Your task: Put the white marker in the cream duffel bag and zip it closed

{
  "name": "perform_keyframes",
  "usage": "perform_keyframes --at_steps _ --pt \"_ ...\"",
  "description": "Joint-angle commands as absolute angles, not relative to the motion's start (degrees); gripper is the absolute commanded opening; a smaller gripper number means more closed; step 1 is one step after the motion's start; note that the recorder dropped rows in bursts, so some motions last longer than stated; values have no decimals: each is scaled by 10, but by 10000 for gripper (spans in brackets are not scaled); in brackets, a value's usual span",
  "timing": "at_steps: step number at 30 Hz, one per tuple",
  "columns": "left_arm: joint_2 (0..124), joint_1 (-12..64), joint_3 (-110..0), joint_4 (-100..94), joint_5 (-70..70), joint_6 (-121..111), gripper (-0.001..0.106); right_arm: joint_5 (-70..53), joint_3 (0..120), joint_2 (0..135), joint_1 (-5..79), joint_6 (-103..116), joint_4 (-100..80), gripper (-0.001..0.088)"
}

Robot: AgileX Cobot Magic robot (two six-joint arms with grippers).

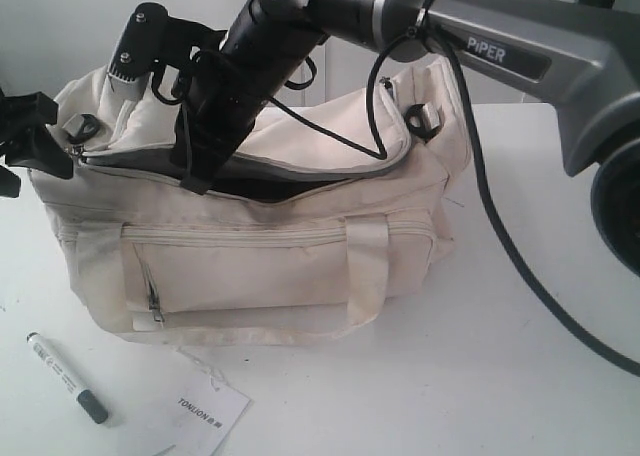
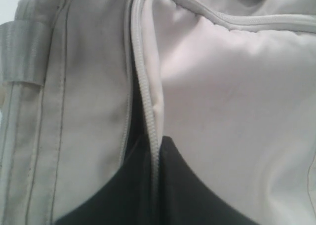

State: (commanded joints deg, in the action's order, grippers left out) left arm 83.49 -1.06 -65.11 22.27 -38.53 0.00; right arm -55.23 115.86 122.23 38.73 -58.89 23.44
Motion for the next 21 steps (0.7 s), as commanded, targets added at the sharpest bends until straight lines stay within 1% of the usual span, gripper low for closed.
perform_keyframes --at_steps 8,11,12,14,17,19,21 --pt "863 -11 -651 260 -378 0 659 -541 1159 1222 387 -589 234 0" --pt "875 -11 -651 260 -378 5 626 -534 1159 1222 387 -589 234 0" --pt "878 -11 -651 260 -378 6 585 -534 1159 1222 387 -589 233 0" --pt "881 -11 -651 261 -377 15 467 -532 1159 1222 387 -589 233 0" --pt "884 -11 -651 261 -376 28 197 -508 1159 1222 387 -589 233 0" --pt "884 -11 -651 261 -373 33 24 -468 1159 1222 387 -583 230 0" --pt "884 -11 -651 261 -370 37 0 -418 1159 1222 387 -571 228 0"
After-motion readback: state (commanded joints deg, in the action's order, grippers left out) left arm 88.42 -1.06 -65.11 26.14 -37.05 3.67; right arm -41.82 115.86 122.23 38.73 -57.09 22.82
